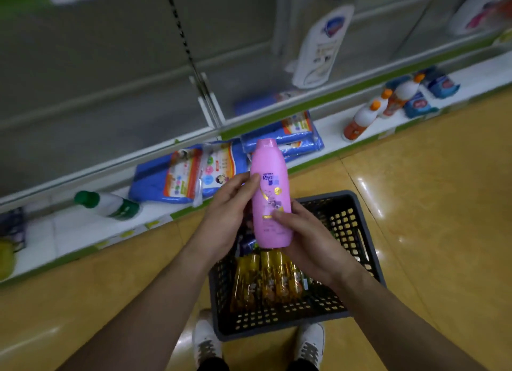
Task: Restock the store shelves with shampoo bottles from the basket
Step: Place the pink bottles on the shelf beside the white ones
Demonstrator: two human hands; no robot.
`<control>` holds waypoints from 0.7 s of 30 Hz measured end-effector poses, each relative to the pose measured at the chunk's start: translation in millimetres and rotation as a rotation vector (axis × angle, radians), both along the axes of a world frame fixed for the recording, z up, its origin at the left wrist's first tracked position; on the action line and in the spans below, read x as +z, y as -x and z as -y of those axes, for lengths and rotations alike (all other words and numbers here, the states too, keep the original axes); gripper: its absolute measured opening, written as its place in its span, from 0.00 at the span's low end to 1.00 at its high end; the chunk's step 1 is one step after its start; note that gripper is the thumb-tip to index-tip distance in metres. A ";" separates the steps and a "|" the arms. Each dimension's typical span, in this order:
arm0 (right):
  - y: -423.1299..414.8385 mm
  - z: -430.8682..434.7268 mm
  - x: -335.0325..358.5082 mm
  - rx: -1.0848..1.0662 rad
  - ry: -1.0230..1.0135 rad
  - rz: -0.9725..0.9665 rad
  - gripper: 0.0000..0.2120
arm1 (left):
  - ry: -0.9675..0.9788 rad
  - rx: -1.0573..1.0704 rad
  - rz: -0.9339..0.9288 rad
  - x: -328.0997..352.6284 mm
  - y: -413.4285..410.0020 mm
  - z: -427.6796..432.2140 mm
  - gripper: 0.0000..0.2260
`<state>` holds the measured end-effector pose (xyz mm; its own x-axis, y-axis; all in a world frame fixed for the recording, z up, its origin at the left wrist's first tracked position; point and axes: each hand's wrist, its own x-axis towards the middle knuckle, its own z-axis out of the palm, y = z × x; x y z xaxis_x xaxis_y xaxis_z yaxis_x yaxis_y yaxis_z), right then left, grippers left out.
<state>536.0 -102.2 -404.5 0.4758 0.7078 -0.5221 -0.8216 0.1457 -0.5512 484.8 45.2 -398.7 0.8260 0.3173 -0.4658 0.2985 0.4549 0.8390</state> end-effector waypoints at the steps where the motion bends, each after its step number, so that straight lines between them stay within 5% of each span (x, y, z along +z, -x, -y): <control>1: 0.6 -6.9 7.5 0.016 -0.017 -0.009 0.24 | -0.007 0.006 0.014 6.1 2.9 -6.4 0.12; 15: 19.7 -113.3 76.0 0.084 -0.110 -0.015 0.23 | -0.091 0.118 0.115 78.1 40.0 -93.5 0.14; 21: 29.5 -139.4 104.0 0.216 0.019 0.294 0.20 | -0.065 0.210 0.164 92.8 57.3 -112.4 0.21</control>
